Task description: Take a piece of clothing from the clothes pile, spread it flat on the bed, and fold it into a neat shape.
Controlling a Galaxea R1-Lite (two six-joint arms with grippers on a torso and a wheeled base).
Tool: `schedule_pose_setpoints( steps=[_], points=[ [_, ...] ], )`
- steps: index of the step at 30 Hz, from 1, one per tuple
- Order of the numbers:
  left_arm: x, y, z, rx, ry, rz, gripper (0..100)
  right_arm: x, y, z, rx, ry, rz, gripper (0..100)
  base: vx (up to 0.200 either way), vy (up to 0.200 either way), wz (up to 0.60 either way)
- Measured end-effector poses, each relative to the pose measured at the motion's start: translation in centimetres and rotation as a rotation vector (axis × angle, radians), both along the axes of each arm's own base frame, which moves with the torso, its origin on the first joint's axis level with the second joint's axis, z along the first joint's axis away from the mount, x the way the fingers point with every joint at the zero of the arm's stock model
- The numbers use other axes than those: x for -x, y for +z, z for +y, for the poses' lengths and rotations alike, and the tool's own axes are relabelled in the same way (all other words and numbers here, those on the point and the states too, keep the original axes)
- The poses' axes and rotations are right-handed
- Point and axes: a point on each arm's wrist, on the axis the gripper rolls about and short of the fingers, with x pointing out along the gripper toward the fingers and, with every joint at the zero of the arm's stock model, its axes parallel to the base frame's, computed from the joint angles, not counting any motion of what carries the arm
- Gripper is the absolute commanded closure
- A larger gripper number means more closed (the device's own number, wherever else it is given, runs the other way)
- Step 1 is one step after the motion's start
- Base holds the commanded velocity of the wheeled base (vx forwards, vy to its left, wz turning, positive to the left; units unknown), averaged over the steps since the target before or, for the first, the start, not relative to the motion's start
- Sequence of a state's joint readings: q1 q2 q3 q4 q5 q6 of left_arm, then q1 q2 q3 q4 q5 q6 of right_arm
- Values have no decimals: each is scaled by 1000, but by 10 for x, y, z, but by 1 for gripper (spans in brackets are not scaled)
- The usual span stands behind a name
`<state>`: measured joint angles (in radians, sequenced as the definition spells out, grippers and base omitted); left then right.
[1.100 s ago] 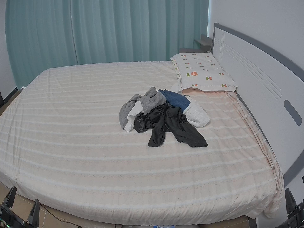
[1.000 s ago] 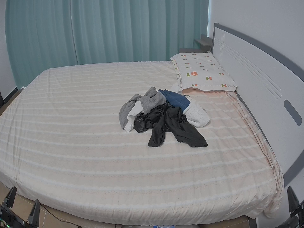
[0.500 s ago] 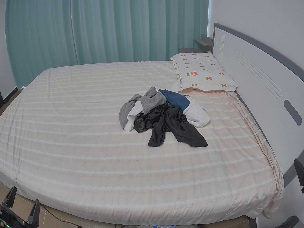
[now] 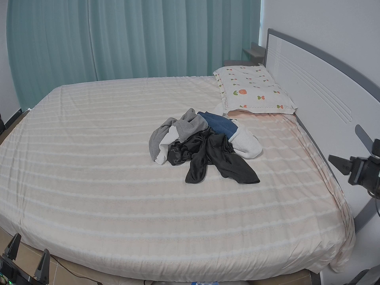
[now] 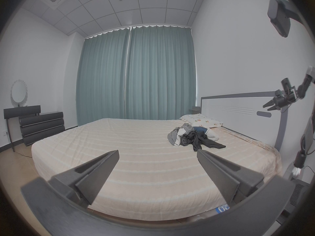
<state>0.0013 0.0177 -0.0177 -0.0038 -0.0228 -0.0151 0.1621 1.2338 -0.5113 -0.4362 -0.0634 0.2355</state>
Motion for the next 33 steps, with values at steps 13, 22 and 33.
schedule_pose_setpoints(
  steps=[13,22,33],
  points=[
    [0,0,0,1,-1,0,0,-153,-54,44,-144,-107,154,0,0,0,0],
    [0,0,0,3,0,0,0,-242,-140,72,-207,-204,217,0,0,0,0],
    [0,0,0,4,0,0,0,-275,-212,93,-177,-248,262,0,0,0,0]
  ],
)
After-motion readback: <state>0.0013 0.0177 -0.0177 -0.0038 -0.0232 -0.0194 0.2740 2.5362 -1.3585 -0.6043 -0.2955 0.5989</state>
